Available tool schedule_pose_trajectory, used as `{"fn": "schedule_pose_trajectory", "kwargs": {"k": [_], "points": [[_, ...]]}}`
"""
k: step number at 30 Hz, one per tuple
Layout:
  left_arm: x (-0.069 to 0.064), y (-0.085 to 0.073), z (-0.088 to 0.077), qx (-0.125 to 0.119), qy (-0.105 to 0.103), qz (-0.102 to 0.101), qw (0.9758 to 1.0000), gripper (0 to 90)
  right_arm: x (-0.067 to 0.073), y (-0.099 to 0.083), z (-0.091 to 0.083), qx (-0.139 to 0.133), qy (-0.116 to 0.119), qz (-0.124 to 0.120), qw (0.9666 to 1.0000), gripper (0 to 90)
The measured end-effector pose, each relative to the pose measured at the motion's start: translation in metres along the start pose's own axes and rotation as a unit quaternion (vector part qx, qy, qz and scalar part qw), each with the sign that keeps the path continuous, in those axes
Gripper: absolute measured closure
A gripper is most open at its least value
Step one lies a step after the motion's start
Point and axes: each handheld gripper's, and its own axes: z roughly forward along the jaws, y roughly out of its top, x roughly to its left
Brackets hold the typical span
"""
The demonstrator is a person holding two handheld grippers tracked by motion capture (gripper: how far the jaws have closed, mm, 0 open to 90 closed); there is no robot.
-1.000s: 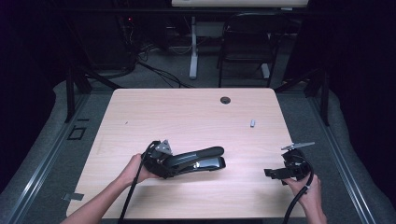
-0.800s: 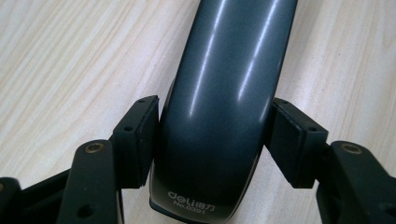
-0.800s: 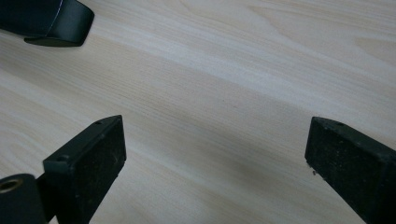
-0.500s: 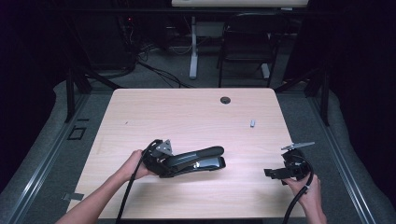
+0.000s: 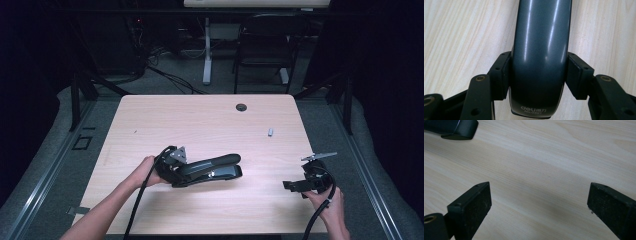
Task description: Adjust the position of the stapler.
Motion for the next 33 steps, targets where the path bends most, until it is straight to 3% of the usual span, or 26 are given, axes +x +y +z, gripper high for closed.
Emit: {"fn": "schedule_pose_trajectory", "kwargs": {"k": [5, 8, 14, 19, 33], "points": [[0.002, 0.002, -0.001, 0.011, -0.008, -0.003, 0.9999, 43.8, 0.0, 0.0, 0.0, 0.0, 0.001, 0.0, 1.0, 4.8], [0.001, 0.001, 0.001, 0.005, -0.002, -0.019, 0.9998, 42.8, -0.001, 0.0, 0.0, -0.001, 0.001, 0.001, 1.0, 4.9], [0.0, -0.005, 0.004, 0.013, 0.003, -0.025, 0.9996, 41.4, -0.001, -0.001, 0.0, 0.0, 0.0, 0.002, 1.0, 4.9], [0.001, -0.003, 0.004, 0.022, -0.003, -0.011, 0.9997, 42.4, 0.0, -0.001, 0.0, -0.001, -0.001, 0.003, 1.0, 4.9], [0.01, 0.0, 0.005, 0.032, -0.023, 0.003, 0.9992, 43.0, 0.0, -0.001, 0.0, -0.002, 0.0, 0.003, 1.0, 4.9]]}}
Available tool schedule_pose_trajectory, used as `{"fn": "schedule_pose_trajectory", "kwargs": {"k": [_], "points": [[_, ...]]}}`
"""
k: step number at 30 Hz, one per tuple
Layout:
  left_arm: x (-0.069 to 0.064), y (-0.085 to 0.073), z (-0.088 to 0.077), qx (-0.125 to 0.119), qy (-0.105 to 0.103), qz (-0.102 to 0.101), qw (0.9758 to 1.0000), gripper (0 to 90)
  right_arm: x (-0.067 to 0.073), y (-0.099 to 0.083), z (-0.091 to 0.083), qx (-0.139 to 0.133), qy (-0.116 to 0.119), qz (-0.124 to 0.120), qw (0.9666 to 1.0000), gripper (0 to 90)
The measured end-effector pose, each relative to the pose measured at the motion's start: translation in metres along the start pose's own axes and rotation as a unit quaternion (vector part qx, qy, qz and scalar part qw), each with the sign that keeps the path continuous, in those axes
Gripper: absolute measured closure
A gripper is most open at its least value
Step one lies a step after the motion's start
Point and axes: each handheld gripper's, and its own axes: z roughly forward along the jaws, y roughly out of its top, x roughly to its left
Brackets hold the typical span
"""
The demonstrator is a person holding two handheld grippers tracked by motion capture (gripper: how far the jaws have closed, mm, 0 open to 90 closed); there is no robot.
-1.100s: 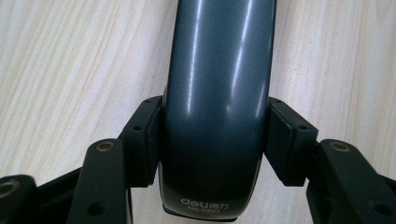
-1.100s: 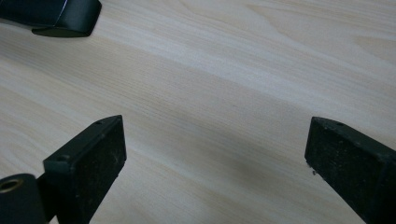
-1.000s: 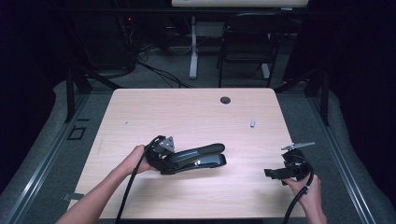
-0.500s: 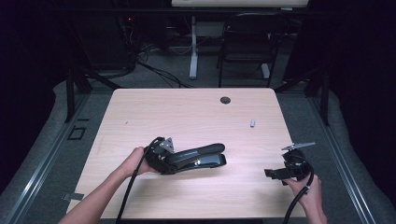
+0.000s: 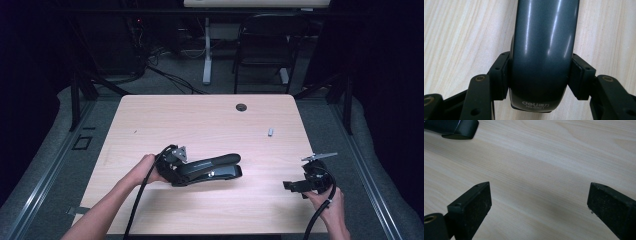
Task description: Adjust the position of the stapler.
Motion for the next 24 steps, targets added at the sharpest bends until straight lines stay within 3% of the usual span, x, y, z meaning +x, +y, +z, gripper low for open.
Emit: {"fn": "schedule_pose_trajectory", "kwargs": {"k": [8, 24], "points": [[0.0062, -0.0003, 0.0, 0.001, -0.008, -0.005, 1.0, 42.4, -0.0001, -0.0002, 0.0006, 0.0, 0.002, 0.0, 1.0, 4.9], [0.0125, -0.0018, 0.0014, 0.007, 0.007, -0.016, 0.9998, 39.7, 0.0013, 0.0005, -0.0001, 0.0, 0.0, -0.001, 1.0, 5.0]]}}
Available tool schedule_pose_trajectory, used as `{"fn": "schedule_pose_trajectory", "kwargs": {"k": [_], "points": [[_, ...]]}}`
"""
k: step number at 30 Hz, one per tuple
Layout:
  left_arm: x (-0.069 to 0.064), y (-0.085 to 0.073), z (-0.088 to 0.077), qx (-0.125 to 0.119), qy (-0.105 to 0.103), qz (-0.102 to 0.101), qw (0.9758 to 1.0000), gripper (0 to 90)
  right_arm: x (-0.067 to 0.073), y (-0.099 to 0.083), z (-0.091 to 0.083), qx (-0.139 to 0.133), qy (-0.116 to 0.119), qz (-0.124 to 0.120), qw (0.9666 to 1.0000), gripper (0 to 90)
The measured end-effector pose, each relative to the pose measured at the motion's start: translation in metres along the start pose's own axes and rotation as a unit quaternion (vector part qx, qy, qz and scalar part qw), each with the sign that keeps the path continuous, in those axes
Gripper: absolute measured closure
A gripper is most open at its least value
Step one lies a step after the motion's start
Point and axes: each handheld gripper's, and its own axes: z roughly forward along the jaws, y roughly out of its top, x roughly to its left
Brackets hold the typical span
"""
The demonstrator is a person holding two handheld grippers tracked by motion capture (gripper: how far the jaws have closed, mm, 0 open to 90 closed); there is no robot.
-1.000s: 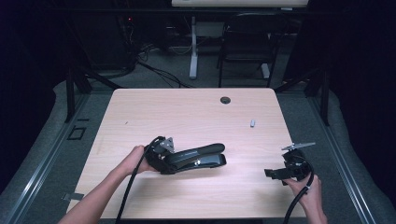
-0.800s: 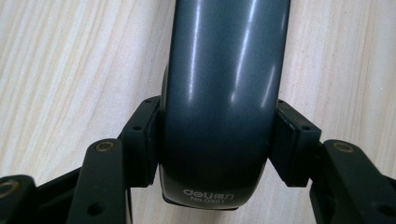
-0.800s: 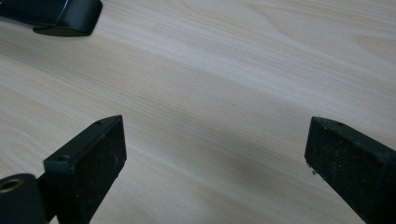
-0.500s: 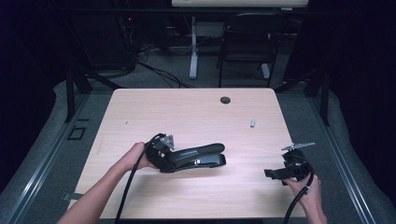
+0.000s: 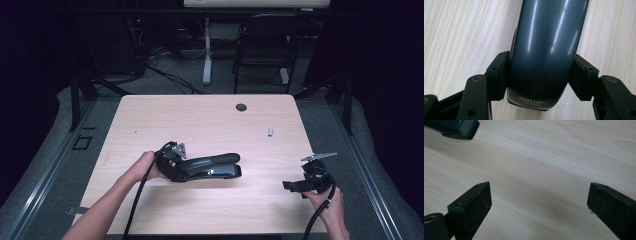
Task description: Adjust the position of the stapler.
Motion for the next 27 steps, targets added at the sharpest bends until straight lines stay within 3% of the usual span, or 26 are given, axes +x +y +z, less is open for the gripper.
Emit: {"fn": "schedule_pose_trajectory", "kwargs": {"k": [17, 26, 27], "points": [[0.0, -0.001, 0.001, -0.005, 0.008, -0.007, 0.9999, 38.8, 0.002, 0.0, -0.002, -0.008, -0.002, -0.003, 1.0, 5.2], [-0.005, -0.005, 0.004, -0.029, 0.026, -0.035, 0.9986, 35.1, 0.009, 0.003, -0.002, -0.011, -0.005, -0.01, 0.9999, 5.3], [-0.006, -0.006, 0.005, -0.034, 0.028, -0.044, 0.9981, 30.7, 0.012, 0.004, -0.003, -0.015, -0.006, -0.015, 0.9998, 5.4]]}}
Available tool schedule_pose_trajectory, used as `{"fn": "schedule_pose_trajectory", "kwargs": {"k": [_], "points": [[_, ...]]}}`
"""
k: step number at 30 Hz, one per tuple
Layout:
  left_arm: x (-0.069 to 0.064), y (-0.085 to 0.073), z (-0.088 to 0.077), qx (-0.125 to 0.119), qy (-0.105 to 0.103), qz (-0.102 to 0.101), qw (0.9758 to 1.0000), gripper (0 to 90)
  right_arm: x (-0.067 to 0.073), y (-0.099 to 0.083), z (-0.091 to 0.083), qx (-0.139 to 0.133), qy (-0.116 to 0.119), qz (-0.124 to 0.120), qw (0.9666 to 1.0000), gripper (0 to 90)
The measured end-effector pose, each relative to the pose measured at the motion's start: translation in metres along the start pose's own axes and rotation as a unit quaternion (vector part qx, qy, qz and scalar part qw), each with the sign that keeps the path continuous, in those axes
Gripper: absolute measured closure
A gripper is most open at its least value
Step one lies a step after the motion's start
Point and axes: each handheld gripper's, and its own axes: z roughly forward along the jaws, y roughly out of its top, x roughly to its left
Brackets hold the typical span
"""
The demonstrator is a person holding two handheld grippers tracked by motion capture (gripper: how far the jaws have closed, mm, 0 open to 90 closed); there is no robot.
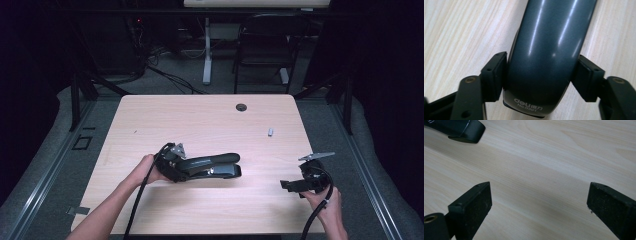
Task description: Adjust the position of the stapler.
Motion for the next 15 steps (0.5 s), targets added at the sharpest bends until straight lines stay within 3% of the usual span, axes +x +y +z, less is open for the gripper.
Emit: {"fn": "schedule_pose_trajectory", "kwargs": {"k": [2, 6, 15], "points": [[-0.001, -0.001, 0.0, -0.006, 0.004, -0.006, 1.0, 29.0, 0.001, 0.0, 0.0, 0.001, -0.002, -0.001, 1.0, 5.4], [-0.006, -0.001, 0.0, -0.011, 0.01, -0.008, 0.9999, 16.2, 0.005, 0.003, -0.003, -0.003, -0.004, -0.005, 1.0, 5.4], [-0.015, -0.004, -0.004, -0.029, 0.028, -0.02, 0.999, 12.2, 0.024, 0.014, -0.009, -0.018, -0.001, -0.015, 0.9997, 5.3]]}}
